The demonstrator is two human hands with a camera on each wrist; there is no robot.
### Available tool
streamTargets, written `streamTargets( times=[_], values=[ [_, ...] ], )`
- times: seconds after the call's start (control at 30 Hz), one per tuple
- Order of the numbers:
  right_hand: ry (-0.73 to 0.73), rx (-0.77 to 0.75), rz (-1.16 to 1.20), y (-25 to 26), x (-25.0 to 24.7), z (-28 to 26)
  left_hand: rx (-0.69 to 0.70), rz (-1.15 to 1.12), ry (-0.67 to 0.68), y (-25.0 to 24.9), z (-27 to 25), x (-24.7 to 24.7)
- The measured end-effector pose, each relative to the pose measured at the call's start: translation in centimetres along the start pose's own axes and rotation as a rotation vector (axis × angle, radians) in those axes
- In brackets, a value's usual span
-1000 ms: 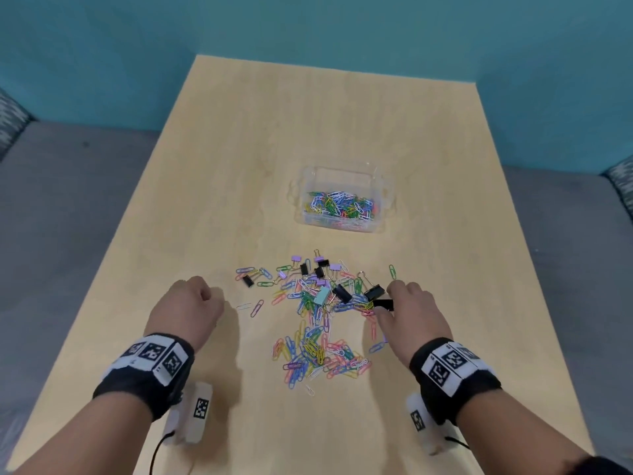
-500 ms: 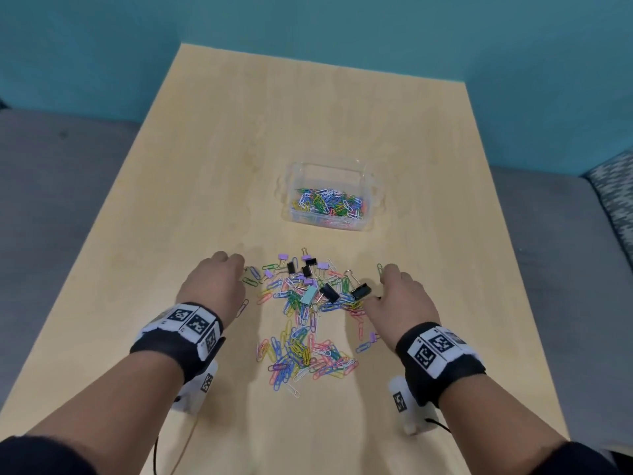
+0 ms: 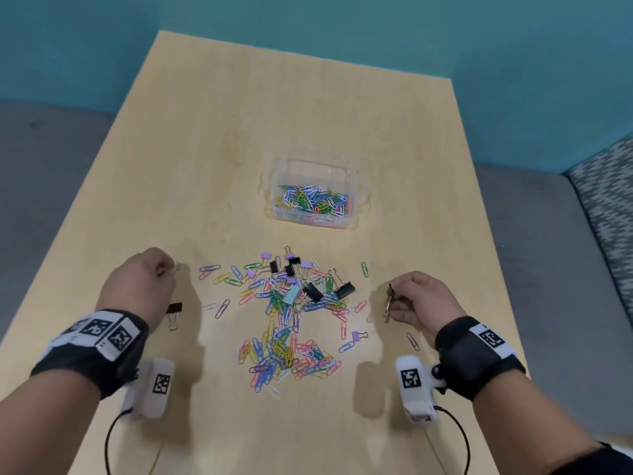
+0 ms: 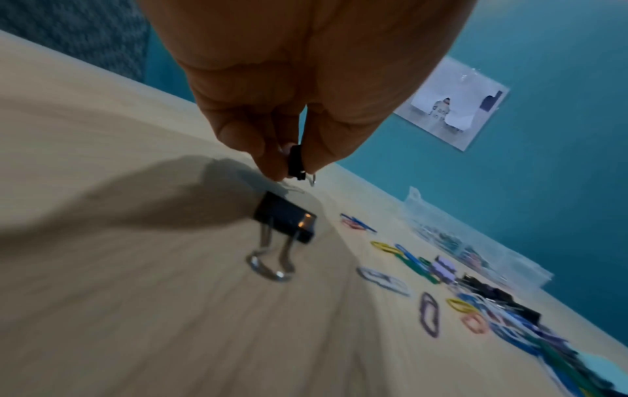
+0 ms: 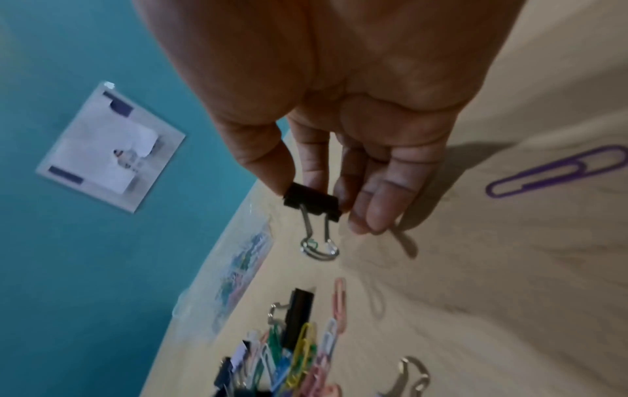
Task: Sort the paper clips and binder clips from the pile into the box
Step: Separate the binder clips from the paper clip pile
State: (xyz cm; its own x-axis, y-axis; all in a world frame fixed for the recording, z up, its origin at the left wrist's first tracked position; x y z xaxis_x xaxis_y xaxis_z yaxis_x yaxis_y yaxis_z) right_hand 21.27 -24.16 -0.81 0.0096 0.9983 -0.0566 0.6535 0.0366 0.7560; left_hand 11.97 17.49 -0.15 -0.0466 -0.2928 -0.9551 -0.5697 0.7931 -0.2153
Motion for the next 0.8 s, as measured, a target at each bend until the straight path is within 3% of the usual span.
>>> streamTargets(
  times=[0.1, 0.23, 0.37, 0.5, 0.57, 0.67, 0.8],
  values=[
    [-0.064, -0.035, -0.028, 0.6, -0.9, 0.2, -0.038, 0.03, 0.017, 0.9, 0.4, 0.0],
    [-0.182, -0.237, -0.554, 1.7, -2.3, -0.1, -0.053, 0.036, 0.026, 1.4, 0.6, -0.4],
    [-0.045, -0.596, -0.827, -2.4, -2.1, -5.4, 0.091, 0.091, -0.066, 0.3, -1.8, -1.9],
    [0.171, -0.681, -1.168, -8.8, 0.6, -9.5, 0.332, 0.121, -0.065, -0.5, -6.2, -0.8],
    [0.227, -0.773, -1.137, -8.3, 2.7, -10.0, 0.397, 0.126, -0.019, -0.9, -8.0, 0.4],
    [0.15, -0.839, -1.062, -4.6, 4.8, -8.1, 0.474, 0.121, 0.004, -2.4, -10.2, 1.5],
    [0.214, -0.818, -1.312, -1.8, 7.5, -4.4, 0.545, 0.128, 0.003, -3.2, -11.9, 2.0]
  ],
)
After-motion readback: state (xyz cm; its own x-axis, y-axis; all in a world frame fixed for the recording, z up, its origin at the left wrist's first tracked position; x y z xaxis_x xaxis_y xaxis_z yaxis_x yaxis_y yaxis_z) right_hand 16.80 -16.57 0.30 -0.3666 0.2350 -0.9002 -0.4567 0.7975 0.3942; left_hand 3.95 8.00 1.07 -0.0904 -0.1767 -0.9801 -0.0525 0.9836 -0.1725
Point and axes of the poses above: each hand's wrist, its own z-axis towards the middle knuckle, its own x-axis out of the palm, y = z × x, the point moved 4 cm from there along z, towards the middle knuckle, and after that the axes turned 12 degrees about z, right-handed, at the moved point
